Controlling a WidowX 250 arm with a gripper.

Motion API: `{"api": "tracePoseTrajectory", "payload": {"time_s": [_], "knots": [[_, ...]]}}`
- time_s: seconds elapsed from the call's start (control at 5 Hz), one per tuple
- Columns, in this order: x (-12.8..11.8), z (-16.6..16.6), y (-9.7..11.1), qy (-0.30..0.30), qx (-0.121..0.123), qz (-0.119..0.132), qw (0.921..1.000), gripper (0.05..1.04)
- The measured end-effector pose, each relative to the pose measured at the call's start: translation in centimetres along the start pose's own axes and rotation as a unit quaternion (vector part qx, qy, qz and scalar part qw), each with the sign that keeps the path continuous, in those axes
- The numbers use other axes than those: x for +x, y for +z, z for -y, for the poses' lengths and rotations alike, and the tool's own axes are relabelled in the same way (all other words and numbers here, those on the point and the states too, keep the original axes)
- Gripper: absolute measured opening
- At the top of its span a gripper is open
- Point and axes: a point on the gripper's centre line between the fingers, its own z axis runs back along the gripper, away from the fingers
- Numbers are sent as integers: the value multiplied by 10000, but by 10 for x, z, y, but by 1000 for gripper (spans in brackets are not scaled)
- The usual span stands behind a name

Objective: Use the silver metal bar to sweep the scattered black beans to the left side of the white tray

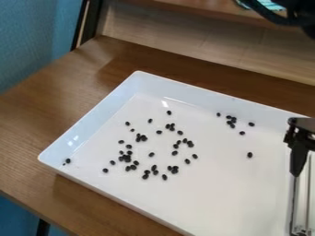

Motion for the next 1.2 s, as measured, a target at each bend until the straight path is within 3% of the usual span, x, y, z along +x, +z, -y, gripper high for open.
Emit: {"api": "tracePoseTrajectory", "payload": {"time_s": [0.2,0.6,1.0,1.2], "knots": [[10,-17,4,138,29,20,9999,1000],[7,-26,-8,193,93,-2,9998,1000],[2,-19,-20,546,-283,-12,9981,1000],[5,-16,-19,656,-354,75,9972,1000]]}}
